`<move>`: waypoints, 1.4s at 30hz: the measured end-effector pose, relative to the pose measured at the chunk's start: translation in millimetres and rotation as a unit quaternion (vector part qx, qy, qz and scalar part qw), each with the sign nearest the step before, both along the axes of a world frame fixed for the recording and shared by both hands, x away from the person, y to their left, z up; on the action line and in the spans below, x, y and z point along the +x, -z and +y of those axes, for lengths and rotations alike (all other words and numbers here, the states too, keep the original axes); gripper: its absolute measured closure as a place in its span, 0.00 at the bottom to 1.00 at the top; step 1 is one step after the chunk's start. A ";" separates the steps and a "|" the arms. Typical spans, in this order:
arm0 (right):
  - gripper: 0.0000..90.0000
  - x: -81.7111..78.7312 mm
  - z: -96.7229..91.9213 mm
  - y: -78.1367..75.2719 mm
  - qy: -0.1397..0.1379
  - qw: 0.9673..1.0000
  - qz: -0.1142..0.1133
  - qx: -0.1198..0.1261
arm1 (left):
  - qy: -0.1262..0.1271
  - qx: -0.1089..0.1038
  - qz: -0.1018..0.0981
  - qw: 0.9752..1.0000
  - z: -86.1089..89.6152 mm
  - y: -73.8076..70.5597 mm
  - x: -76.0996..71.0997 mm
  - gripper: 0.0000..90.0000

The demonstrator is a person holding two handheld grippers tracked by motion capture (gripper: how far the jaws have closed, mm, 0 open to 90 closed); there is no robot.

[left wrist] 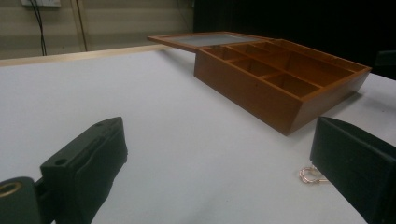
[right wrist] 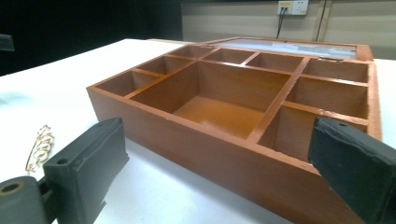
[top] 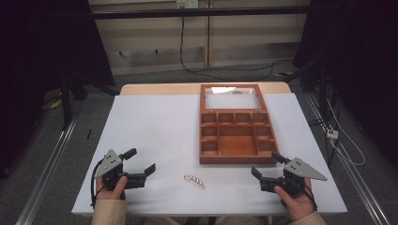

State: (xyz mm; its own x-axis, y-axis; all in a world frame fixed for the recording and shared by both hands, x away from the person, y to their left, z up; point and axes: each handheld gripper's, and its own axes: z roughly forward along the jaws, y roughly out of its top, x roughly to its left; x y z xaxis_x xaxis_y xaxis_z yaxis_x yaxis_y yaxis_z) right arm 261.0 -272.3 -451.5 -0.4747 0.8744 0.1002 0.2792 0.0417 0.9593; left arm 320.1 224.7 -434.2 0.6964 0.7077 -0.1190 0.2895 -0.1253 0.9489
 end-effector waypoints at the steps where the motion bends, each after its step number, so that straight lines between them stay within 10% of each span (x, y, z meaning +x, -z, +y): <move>1: 0.04 0.3 0.6 0.0 -0.002 1.000 0.001 -0.001 | 0.000 0.000 0.000 1.000 0.0 0.0 0.0 0.04; 42: 0.05 31.9 95.9 -13.8 -0.126 0.990 0.040 -0.050 | 0.000 -0.005 -0.007 1.000 4.1 -2.0 -1.2 0.04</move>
State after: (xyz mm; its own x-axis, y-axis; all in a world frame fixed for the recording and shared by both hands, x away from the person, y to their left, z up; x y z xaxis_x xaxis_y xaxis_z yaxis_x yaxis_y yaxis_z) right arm 292.9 -176.4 -437.7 -0.6729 0.7369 0.0646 0.3231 0.2142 0.9218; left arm 318.8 228.7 -432.2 0.6982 0.7064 -0.1165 0.2770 -0.1165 0.9538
